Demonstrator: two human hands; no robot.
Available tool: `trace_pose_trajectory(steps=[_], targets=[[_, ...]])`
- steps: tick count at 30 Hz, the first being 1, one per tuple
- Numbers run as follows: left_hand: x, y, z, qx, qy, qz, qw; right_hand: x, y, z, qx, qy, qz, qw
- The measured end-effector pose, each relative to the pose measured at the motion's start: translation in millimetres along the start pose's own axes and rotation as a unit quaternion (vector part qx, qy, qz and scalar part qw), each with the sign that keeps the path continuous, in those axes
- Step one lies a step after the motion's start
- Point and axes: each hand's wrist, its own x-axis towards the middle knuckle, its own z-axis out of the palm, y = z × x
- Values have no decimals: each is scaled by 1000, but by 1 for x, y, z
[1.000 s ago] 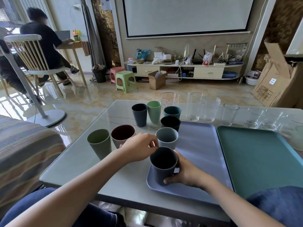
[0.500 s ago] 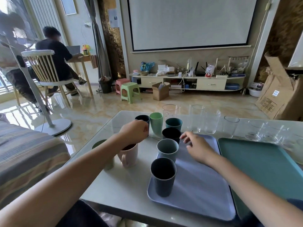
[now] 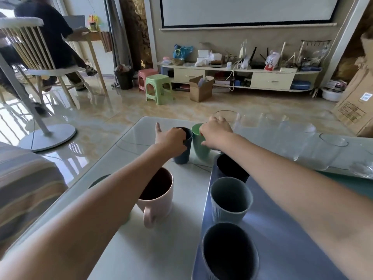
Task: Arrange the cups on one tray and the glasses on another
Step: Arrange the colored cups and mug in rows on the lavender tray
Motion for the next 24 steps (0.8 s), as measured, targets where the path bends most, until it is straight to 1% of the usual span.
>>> trace_pose_trajectory(steps=[2,4,8,10,12,15,17,20,24], targets=[[2,-2,7,-5,11,8,1000,10,-6,10,-3,0,15,1000],[2,-2,9,-7,30,9,999,13,-10,15,2,18,25,1000],[-8,-2,-6,-22,100,-10,995,2,-9,11,-2,124,10,992],[-21,-1,-22,-30,151,-19,988,-11,-4,1,39,178,21,983],[-35,1,-40,-55,199,-26,978,-25,2,-15,94,241,33,965],[-60,11,-66,-118,262,-36,957,-54,18,-44,174,299,39,938],[-78,23,-79,-155,285,-41,945,-82,34,-61,207,325,44,922],[-104,45,-92,-206,296,-39,932,-129,61,-75,233,356,57,903],[-129,72,-88,-265,307,-44,913,-181,96,-61,233,332,91,909]])
